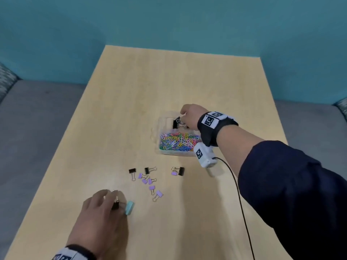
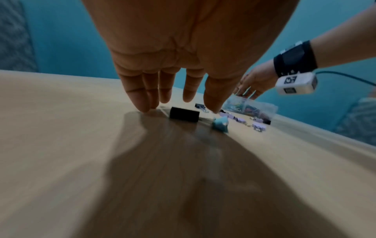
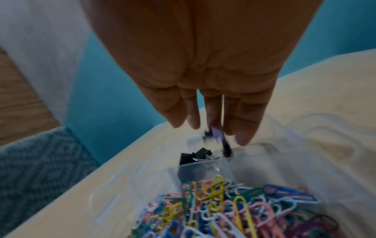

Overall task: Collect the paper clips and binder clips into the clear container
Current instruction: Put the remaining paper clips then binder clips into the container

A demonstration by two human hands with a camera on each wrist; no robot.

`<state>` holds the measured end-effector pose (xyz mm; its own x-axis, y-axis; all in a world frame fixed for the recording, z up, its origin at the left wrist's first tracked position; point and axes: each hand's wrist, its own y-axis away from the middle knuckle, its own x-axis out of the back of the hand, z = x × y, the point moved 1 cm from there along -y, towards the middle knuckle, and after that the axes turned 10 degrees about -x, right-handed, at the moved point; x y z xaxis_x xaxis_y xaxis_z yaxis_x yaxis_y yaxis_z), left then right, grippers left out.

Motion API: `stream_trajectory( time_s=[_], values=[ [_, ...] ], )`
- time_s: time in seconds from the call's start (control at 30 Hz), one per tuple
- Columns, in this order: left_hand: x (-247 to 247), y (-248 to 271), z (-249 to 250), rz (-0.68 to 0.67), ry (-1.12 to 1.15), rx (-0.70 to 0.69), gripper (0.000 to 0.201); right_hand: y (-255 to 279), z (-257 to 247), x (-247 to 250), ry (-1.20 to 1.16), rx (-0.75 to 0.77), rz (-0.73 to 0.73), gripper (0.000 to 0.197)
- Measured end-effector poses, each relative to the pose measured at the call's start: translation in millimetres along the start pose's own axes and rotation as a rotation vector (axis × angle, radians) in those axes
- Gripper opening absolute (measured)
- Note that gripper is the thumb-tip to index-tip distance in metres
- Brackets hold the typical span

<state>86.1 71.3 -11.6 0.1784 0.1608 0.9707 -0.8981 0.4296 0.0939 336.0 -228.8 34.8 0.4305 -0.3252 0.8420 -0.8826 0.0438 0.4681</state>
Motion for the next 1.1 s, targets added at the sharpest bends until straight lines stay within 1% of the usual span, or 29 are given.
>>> stream_trajectory(
  time_s=[0.03,0.07,0.1,0.13,0.17,0.2,0.23,0.3,0.37,0.43,0.53,0.63,0.7,0.73,0.8,0.83,0.87,0.93,0.97,1.03,1.1],
  values=[
    [0,2,4,0.001,-0.05,-0.073,0.038,5,-1,1,-0.013,-0.006,-0.009,0.036],
    [-2,2,7,-0.008,-0.049,-0.088,0.034,12,-1,2,-0.026,-0.01,-0.001,0.037],
    [-4,2,7,-0.022,-0.027,-0.045,0.032,20,0,2,-0.045,-0.004,0.024,0.036],
    [-5,2,6,-0.006,0.012,0.019,0.032,30,1,2,-0.073,0.012,0.057,0.035],
    [-11,3,2,0.011,0.054,0.104,0.034,41,2,0,-0.112,0.032,0.087,0.031],
    [-14,3,0,-0.002,0.103,0.152,0.036,53,5,-4,-0.153,0.05,0.108,0.026],
    [-16,2,-1,-0.015,0.127,0.145,0.037,66,7,-8,-0.182,0.064,0.115,0.021],
    [-23,2,-5,-0.001,0.163,0.147,0.032,90,12,-22,-0.193,0.087,0.091,0.013],
    [-22,-2,-6,-0.003,0.193,0.167,0.021,109,18,-39,-0.167,0.088,0.042,0.013],
    [-21,-6,-7,-0.012,0.216,0.186,0.015,121,27,-58,-0.084,0.048,-0.013,0.014],
    [-21,-8,-11,0.01,0.31,0.197,0.012,129,41,-84,0.022,-0.086,-0.061,0.012],
    [-17,-12,-15,0.064,0.449,0.239,0.014,132,46,-102,0.006,-0.183,-0.057,0.024],
    [-14,-11,-17,0.083,0.494,0.248,0.015,131,39,-110,-0.05,-0.185,-0.01,0.032],
    [-14,-10,-17,0.08,0.48,0.239,0.013,129,35,-114,-0.062,-0.16,0.009,0.037],
    [-14,-9,-13,0.071,0.421,0.215,0.007,124,25,-120,0.004,-0.064,0.023,0.042],
    [-13,-9,-10,0.066,0.398,0.213,0.007,121,21,-123,0.053,-0.021,0.025,0.041],
    [-13,-10,-8,0.06,0.375,0.213,0.01,118,18,-124,0.084,0.0,0.029,0.035],
    [-14,-13,-5,0.047,0.338,0.229,0.01,116,15,-125,0.086,-0.002,0.038,0.019],
    [-14,-15,-4,0.039,0.327,0.242,0.009,115,15,-126,0.079,-0.012,0.044,0.016],
    [-12,-17,-3,0.048,0.339,0.272,0.009,114,17,-125,0.072,-0.026,0.062,0.015],
    [-9,-18,-3,0.078,0.419,0.334,0.012,117,20,-123,0.05,-0.059,0.092,0.015]
  ],
)
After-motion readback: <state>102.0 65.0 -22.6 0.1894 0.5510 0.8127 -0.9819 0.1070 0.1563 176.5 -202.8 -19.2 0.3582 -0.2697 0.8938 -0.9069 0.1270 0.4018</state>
